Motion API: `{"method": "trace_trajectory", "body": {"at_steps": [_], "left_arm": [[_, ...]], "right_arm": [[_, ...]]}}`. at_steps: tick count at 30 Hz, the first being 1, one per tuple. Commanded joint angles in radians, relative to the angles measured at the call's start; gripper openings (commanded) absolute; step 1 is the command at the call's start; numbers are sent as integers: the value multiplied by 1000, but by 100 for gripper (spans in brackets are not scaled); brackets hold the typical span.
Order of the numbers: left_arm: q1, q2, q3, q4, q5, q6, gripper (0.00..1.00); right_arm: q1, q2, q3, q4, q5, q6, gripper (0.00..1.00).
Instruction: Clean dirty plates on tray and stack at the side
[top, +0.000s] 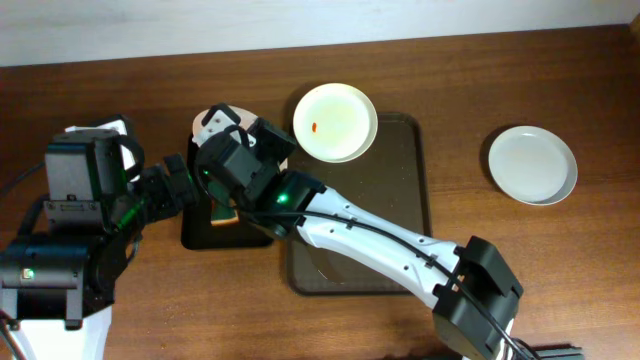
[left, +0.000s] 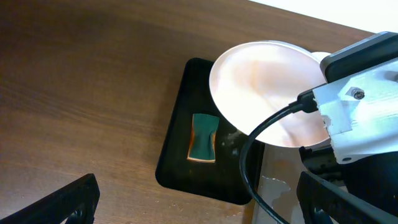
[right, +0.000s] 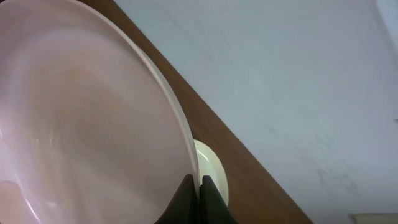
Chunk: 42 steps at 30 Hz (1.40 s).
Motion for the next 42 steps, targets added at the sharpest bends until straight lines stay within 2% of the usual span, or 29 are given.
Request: {"method": "trace_trajectory", "body": {"at_steps": [1,16,19,23,25,28,32,35,38,42], "left_arm": [[3,-2,13,1,6,16,100],[3,-2,13,2,6,16,100],[3,-2,13,2,6,16,100],[3,-2,13,10,6,16,100],[3,-2,13,21,6,16,100],[3,-2,13,37,6,15,100],[3,-2,13,47,7,15,100],[3,-1,13,48,7,15,100],[3,6,13,47,7,15,100],[3,23,13,47,7,15,100]], "right_arm": [[-1,-22,16,7,65,1,4],[-29,-23,16,-14,65,33,4],[-44,-23,16,-101,42,188,4],[-124,-58,17,-397,-224,501,4],[-188,-97,17,-464,-359,573,4],[-334,-166,17,-518,-574,591,4],[-655,-211,17,-627,-846,616,4],[-866,-184,-4,-656,-936,616,4],[-1088,-144,-69,-648,-967,682,4],[-1337,-106,-172,-559,-1003,732,4]]}}
